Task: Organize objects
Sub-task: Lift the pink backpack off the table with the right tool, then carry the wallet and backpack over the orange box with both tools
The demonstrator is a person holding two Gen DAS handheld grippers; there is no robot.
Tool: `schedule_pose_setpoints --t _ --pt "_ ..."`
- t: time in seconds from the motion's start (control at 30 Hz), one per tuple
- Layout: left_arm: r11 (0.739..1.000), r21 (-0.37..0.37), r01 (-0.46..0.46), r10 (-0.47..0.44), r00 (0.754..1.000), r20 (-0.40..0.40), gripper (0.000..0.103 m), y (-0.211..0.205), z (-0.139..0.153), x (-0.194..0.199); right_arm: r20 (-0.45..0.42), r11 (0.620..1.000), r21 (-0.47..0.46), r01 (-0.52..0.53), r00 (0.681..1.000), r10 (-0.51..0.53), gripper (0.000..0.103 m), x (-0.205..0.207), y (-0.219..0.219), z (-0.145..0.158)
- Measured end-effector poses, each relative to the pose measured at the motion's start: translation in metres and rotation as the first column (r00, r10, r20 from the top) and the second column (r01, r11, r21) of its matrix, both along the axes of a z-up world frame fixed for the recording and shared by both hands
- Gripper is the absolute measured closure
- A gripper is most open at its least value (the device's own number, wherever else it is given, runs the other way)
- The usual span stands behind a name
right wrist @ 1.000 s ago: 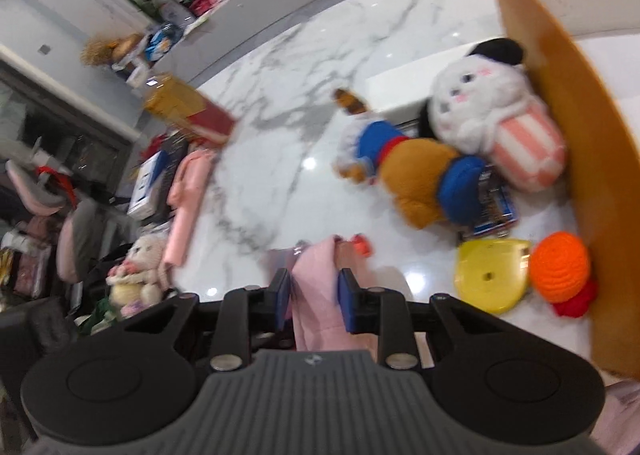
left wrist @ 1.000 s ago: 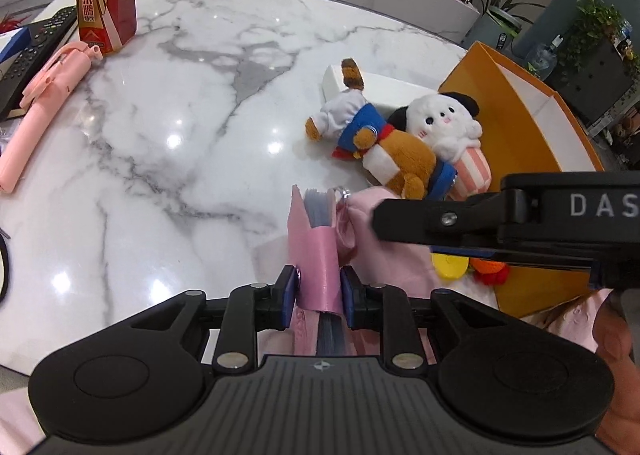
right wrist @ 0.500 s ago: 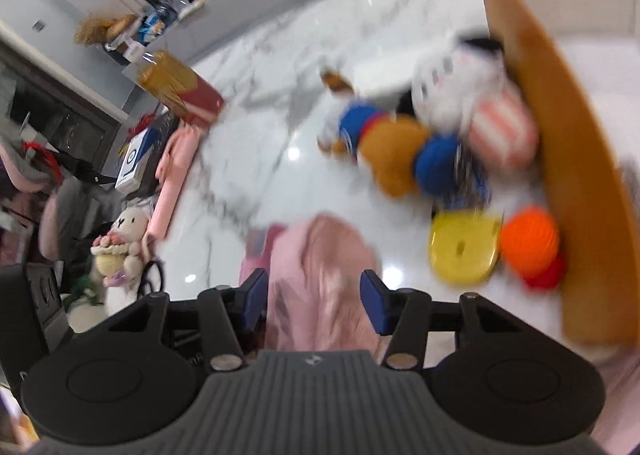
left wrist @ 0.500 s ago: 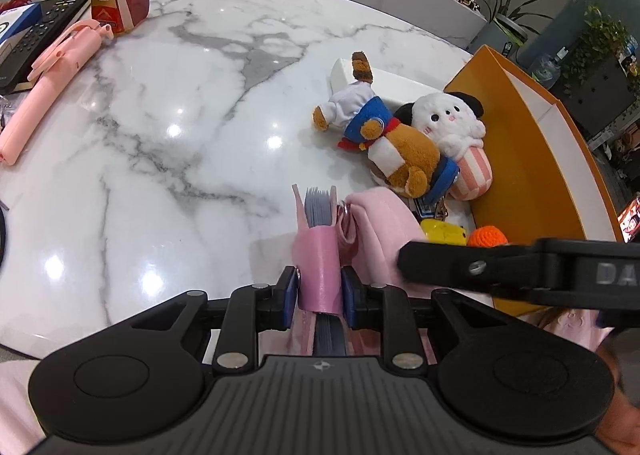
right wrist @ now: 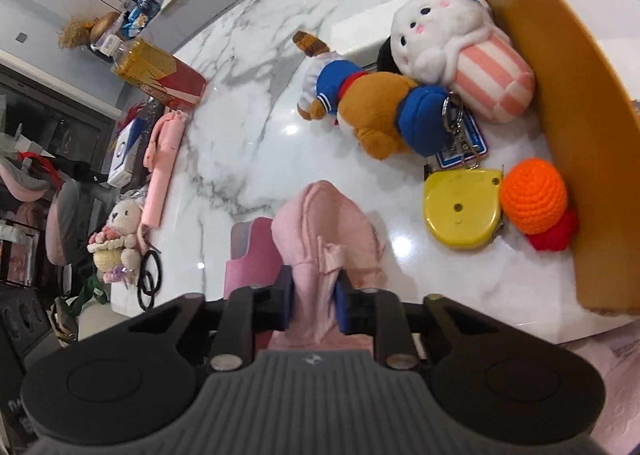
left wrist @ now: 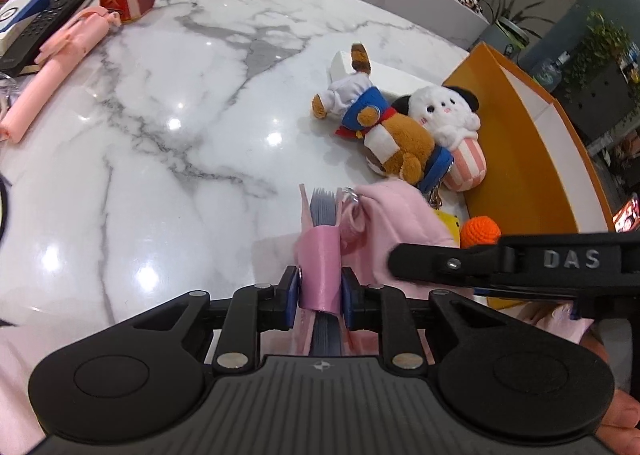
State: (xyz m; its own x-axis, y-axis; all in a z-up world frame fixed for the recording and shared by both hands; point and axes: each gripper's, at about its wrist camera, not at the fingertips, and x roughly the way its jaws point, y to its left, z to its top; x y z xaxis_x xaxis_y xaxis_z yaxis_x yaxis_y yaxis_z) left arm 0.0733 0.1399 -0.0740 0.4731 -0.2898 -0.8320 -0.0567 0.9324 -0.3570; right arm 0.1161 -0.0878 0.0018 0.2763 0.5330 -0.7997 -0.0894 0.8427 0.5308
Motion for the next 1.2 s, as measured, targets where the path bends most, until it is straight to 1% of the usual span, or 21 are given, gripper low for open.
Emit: schedule_pose_setpoints --t 0.07,0.13,0.23,0.33,0.47,0.53,0.6,0.67,0.77,0.83,0.9,1.03,1.13,1.2 --pt "1.0 -0.008 -0.01 0.01 1.0 0.018 0.078 0.001 0.01 -0.003 0.03 1.0 0.016 -0.015 0.999 0.015 0.085 -0.003 -0.006 0.01" --pt "1.0 -0.025 -0.019 0.02 0.998 0.052 0.078 0.001 0.027 -0.006 0.081 0.999 0.023 -0.028 0.996 0.026 0.085 -0.005 -0.013 0.024" --pt "0.999 -0.041 -0.015 0.02 0.993 0.115 0.078 -0.006 0.057 -0.006 0.149 0.997 0.055 -0.05 0.988 0.041 0.085 -0.007 -0.028 0.049" --pt "0.998 -0.065 0.003 0.009 0.983 0.184 0.079 -0.021 0.087 -0.003 0.226 0.995 0.073 -0.073 0.972 0.055 0.085 -0.009 -0.048 0.078" --pt "0.991 -0.111 0.07 -0.038 0.963 0.267 0.079 -0.055 0.123 0.009 0.309 0.995 0.085 -0.048 0.951 0.019 0.085 -0.011 -0.09 0.112" --pt "0.987 -0.115 0.114 -0.076 0.952 0.296 0.079 -0.079 0.135 0.018 0.334 0.996 0.088 -0.021 0.943 -0.01 0.085 -0.011 -0.116 0.126" --pt "0.981 -0.109 0.161 -0.121 0.944 0.308 0.078 -0.107 0.141 0.029 0.35 0.997 0.081 0.012 0.936 -0.039 0.085 -0.011 -0.141 0.135" --pt "0.973 -0.115 0.201 -0.159 0.94 0.302 0.078 -0.135 0.139 0.04 0.36 0.997 0.062 0.047 0.931 -0.066 0.085 -0.01 -0.165 0.14" --pt "0.959 -0.152 0.24 -0.194 0.944 0.265 0.079 -0.172 0.124 0.056 0.368 0.995 0.021 0.101 0.924 -0.101 0.085 -0.009 -0.2 0.141" --pt "0.954 -0.167 0.248 -0.205 0.95 0.237 0.079 -0.193 0.111 0.067 0.347 0.992 0.009 0.125 0.93 -0.121 0.085 -0.005 -0.221 0.134" --pt "0.951 -0.185 0.248 -0.211 0.957 0.199 0.079 -0.212 0.096 0.079 0.303 0.99 0.014 0.14 0.943 -0.138 0.085 0.002 -0.239 0.122" --pt "0.957 -0.195 0.216 -0.197 0.974 0.114 0.079 -0.228 0.07 0.092 0.227 0.989 0.003 0.15 0.963 -0.147 0.085 0.015 -0.261 0.095" --pt "0.964 -0.18 0.197 -0.187 0.98 0.071 0.079 -0.236 0.055 0.097 0.172 0.989 0.019 0.146 0.974 -0.147 0.085 0.023 -0.27 0.077" --pt "0.967 -0.171 0.187 -0.182 0.982 0.046 0.079 -0.236 0.049 0.096 0.15 0.991 0.009 0.135 0.979 -0.135 0.085 0.027 -0.269 0.068"
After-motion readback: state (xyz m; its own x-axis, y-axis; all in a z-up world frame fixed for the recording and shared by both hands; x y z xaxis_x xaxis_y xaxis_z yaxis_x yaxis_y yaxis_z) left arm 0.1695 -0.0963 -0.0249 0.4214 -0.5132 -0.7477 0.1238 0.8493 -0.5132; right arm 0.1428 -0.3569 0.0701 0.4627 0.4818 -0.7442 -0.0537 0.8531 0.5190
